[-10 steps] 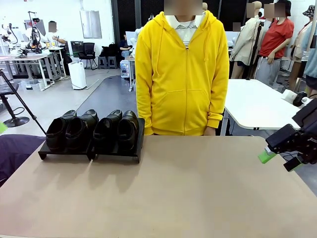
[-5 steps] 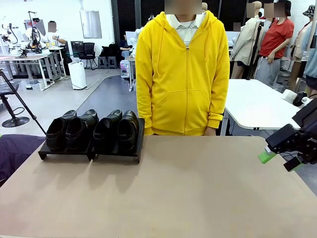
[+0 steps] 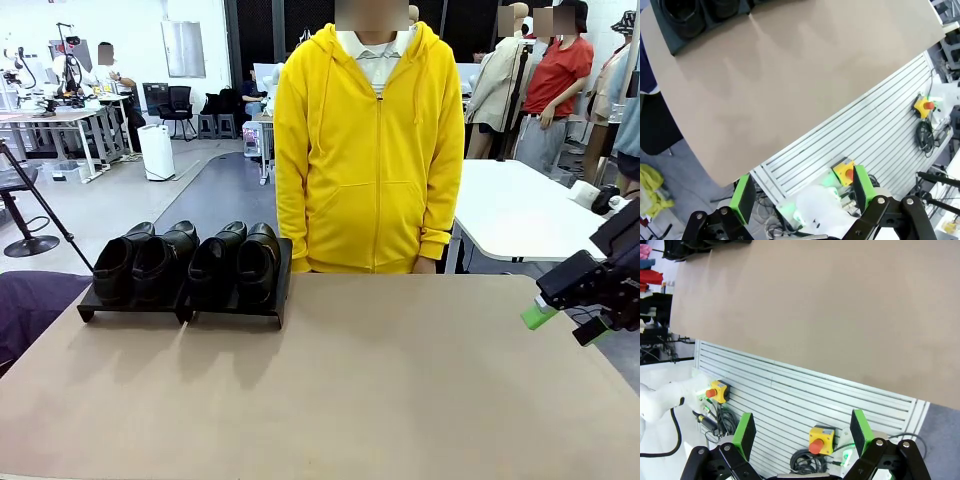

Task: Organize the shoes by placing them on the stand.
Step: Place the Shoe from the middle of the table onto the Shoes Stand.

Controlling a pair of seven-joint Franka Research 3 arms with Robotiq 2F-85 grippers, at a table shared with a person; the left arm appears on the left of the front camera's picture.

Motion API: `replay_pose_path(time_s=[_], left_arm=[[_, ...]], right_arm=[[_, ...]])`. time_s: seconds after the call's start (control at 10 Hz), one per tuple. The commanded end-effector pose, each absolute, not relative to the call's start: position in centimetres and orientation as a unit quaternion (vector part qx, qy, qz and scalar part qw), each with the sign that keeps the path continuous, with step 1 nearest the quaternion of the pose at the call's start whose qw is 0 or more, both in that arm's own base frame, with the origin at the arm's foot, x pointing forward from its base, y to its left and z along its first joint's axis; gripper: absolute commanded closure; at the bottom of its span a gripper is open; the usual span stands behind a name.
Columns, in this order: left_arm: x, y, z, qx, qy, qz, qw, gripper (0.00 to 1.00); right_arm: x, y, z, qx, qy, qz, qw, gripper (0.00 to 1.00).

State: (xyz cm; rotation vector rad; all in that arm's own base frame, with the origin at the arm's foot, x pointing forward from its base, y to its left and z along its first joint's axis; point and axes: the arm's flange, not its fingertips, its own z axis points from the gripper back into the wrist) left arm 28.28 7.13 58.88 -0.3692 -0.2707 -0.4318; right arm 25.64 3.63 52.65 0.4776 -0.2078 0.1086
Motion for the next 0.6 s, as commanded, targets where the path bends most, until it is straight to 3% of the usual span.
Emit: replay_pose_path(time_s=[0.0, 0.5], left_arm=[[28.29, 7.18, 58.5, -0.187, -0.135, -0.206, 0.951, 0.0], [28.29, 7.18, 58.5, -0.187, -0.135, -0.206, 0.951, 0.0]], right_arm=[[25.67, 3.79, 52.89, 0.248, -0.101, 0.049, 0.962, 0.0], [25.67, 3.79, 52.89, 0.248, -0.101, 0.049, 0.962, 0.0]])
